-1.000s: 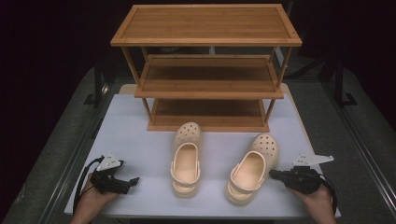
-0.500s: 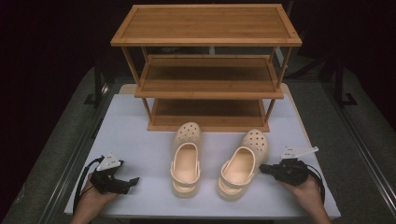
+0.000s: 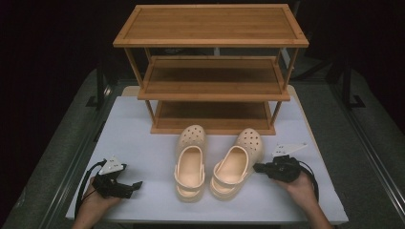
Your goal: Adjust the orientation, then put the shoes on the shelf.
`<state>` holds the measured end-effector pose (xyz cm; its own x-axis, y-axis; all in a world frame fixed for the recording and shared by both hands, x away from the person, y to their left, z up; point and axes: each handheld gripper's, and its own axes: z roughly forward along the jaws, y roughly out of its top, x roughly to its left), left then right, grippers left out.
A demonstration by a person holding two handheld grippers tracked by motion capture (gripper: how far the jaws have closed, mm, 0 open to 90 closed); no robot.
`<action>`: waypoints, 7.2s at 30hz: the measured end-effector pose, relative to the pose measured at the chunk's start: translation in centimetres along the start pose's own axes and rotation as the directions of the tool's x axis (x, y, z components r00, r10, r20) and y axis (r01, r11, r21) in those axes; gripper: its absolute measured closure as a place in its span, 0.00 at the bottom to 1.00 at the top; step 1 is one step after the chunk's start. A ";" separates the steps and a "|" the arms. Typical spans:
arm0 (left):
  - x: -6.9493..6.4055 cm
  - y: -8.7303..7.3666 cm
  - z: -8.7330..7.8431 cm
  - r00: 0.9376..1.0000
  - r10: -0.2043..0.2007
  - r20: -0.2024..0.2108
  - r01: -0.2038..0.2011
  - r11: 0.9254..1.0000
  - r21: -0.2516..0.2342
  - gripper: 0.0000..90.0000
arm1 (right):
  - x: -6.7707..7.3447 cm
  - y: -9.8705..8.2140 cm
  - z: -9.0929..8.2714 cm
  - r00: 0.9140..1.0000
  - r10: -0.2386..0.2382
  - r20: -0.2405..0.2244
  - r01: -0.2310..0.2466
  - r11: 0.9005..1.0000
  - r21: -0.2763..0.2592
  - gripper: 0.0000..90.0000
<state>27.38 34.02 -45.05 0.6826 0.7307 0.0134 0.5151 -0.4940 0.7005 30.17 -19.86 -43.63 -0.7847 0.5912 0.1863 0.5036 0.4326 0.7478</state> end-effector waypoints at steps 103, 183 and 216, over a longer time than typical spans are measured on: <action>-4.7 11.2 2.1 0.980 0.084 0.178 -0.061 0.990 -0.127 0.07 | 3.3 7.0 1.7 1.000 0.007 0.017 -0.005 0.996 -0.088 0.35; -1.4 16.0 2.6 0.998 0.067 0.003 -0.065 0.975 -0.211 0.93 | -1.4 8.5 0.0 0.968 0.005 0.253 0.031 0.990 -0.137 0.93; 0.2 19.8 11.6 0.989 -0.002 -0.146 -0.033 0.971 -0.238 0.90 | -6.3 11.8 6.0 0.896 0.079 0.438 0.006 0.982 -0.189 0.92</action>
<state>43.75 18.91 -39.42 0.5989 0.7924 0.1161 0.3538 -0.3918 0.8493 43.22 -14.38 -39.80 -0.5050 0.8615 -0.0533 0.4209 0.2997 0.8562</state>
